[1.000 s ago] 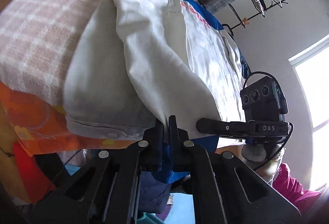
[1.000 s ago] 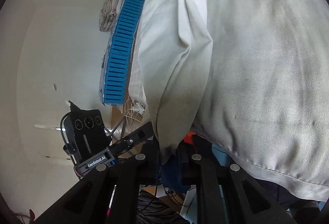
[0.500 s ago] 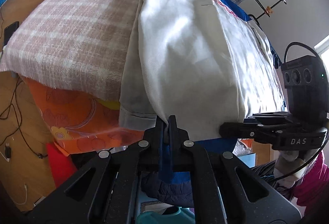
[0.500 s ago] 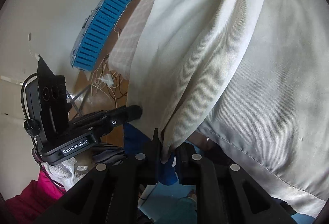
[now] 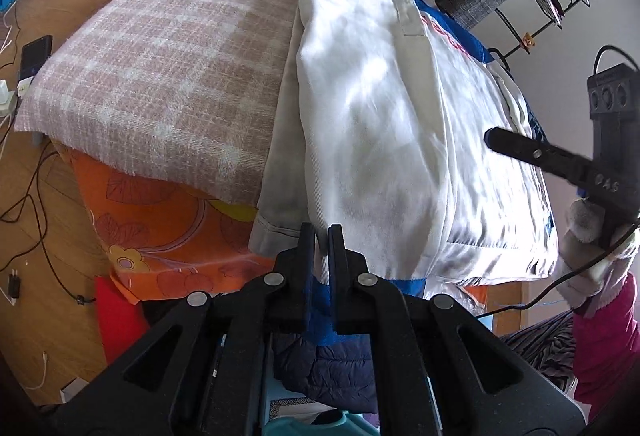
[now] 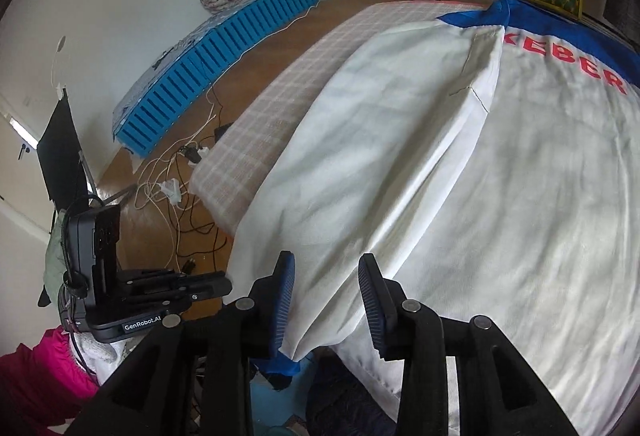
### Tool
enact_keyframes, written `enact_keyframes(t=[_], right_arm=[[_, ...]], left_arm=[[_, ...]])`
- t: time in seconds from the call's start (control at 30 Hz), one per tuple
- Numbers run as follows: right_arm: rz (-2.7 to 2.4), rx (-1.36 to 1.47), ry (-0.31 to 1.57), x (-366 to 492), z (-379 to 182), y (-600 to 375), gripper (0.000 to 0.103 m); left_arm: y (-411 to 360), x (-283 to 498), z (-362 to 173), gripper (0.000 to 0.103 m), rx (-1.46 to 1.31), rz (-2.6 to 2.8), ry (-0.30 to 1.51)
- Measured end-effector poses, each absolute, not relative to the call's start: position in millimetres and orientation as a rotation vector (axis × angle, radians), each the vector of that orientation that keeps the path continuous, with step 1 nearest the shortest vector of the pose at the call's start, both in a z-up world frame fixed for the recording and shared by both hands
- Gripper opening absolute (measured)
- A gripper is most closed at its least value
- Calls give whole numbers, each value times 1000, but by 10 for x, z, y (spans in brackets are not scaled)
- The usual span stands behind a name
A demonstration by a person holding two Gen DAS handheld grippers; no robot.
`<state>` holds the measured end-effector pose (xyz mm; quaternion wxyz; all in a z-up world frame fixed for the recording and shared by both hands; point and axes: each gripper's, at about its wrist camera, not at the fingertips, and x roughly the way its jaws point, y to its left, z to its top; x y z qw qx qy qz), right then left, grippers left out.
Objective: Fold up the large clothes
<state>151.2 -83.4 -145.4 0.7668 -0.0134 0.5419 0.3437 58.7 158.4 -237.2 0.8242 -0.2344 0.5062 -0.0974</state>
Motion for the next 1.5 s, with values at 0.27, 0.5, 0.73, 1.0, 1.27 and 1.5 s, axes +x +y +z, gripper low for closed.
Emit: enact_keyframes(t=[0.27, 0.5, 0.73, 1.0, 1.27, 1.5], right_arm=[[714, -83, 1275, 1603, -2085, -757, 34], [744, -81, 1229, 1851, -1650, -640, 35], [700, -47, 1137, 2556, -1495, -229, 36], [548, -60, 1194, 3382, -2026, 372, 34], [512, -127, 1289, 3583, -2248, 578, 38], [546, -147, 1510, 3394, -2172, 794, 67]], left_arm=[[1882, 782, -2330, 41, -615, -171, 1043], [1966, 1093, -2439, 54, -672, -157, 1057], [1900, 1153, -2548, 39, -637, -140, 1094], [1849, 1184, -2542, 32, -602, -156, 1100], [1890, 1209, -2594, 8, -668, -193, 1098], [1832, 1190, -2471, 2, -681, -220, 1064]])
